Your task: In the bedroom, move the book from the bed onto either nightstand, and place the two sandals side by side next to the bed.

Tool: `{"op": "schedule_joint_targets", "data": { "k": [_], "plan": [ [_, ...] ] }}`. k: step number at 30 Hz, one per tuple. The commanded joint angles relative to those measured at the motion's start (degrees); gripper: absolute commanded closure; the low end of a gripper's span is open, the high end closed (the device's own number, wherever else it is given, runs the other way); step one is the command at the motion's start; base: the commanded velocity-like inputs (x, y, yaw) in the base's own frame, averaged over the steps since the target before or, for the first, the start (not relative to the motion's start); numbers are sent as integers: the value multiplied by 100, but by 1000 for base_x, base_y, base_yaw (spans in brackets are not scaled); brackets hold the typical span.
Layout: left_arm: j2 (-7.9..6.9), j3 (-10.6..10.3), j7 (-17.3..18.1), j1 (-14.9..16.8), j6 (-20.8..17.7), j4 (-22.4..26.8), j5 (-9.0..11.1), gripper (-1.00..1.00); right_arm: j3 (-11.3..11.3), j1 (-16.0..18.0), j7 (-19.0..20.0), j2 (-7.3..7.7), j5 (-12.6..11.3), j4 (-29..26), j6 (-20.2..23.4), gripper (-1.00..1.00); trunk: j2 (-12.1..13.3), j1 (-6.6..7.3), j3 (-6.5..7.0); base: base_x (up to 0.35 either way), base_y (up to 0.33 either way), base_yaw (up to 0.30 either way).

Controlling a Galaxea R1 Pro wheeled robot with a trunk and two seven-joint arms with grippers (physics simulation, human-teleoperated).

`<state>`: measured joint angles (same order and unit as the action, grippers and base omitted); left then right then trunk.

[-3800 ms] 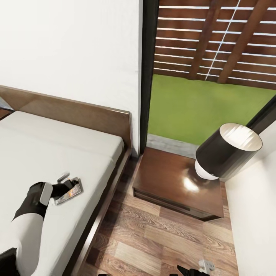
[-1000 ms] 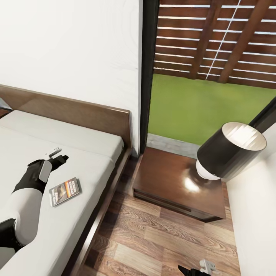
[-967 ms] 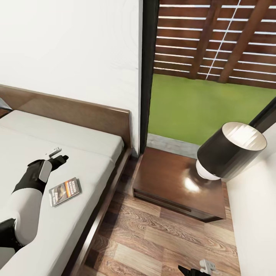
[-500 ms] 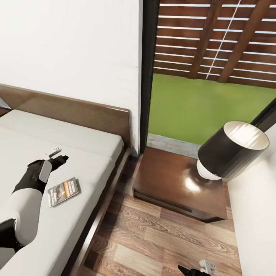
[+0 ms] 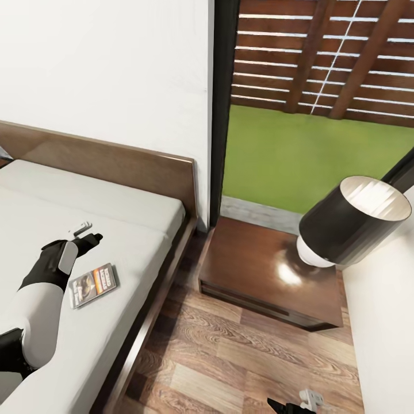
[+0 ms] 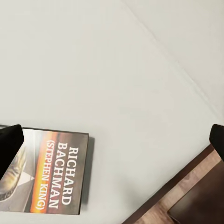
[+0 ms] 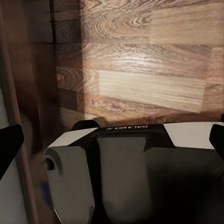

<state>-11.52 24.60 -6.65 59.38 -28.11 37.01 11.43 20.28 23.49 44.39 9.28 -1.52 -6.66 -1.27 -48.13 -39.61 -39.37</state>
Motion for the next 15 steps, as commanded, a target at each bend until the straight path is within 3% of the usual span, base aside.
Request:
{"op": "schedule_joint_targets", "data": {
  "k": [1, 15],
  "plan": [
    [1, 1, -38, -1, -28, 8, 61, -100, -6, 2, 18, 1, -15, 5, -13, -100, -46, -23, -32, 0, 0, 0],
    [1, 1, -38, -5, -23, 8, 60, -100, -6, 1, 17, -2, -15, 1, -13, -100, -607, -331, -410, 0, 0, 0]
  ]
}}
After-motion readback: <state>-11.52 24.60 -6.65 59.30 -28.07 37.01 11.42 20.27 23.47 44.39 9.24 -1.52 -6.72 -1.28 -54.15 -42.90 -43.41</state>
